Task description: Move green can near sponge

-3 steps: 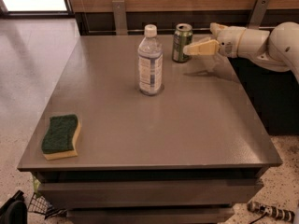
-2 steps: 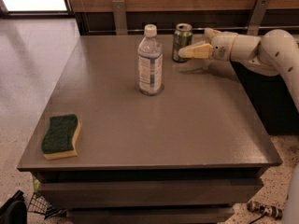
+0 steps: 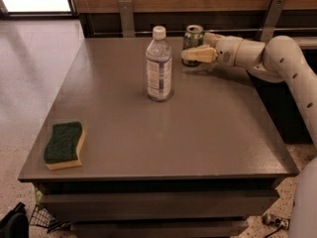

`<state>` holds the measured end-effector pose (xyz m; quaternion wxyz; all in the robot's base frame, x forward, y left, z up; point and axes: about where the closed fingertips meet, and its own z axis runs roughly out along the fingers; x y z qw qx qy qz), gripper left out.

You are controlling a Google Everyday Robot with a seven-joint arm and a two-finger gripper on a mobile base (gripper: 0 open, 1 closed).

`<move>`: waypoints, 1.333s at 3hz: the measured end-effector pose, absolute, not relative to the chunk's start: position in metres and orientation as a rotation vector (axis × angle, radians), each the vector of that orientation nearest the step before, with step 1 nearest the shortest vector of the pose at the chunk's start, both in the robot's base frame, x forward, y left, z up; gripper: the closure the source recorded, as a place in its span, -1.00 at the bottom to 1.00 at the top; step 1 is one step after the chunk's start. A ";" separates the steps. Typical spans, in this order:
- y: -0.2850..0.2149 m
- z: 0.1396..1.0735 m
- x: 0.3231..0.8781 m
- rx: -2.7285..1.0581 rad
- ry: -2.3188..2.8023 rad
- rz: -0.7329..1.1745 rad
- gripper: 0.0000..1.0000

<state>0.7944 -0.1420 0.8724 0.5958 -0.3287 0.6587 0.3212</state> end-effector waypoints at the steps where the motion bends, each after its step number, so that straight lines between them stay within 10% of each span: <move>1: -0.139 0.872 0.795 -0.767 1.529 0.750 -0.22; 3: -0.130 0.871 0.795 -0.774 1.527 0.761 0.98; 4: -0.128 0.871 0.795 -0.776 1.526 0.763 1.00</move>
Offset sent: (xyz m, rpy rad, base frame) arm 0.0001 0.0027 -0.0002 0.0000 0.0010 0.0036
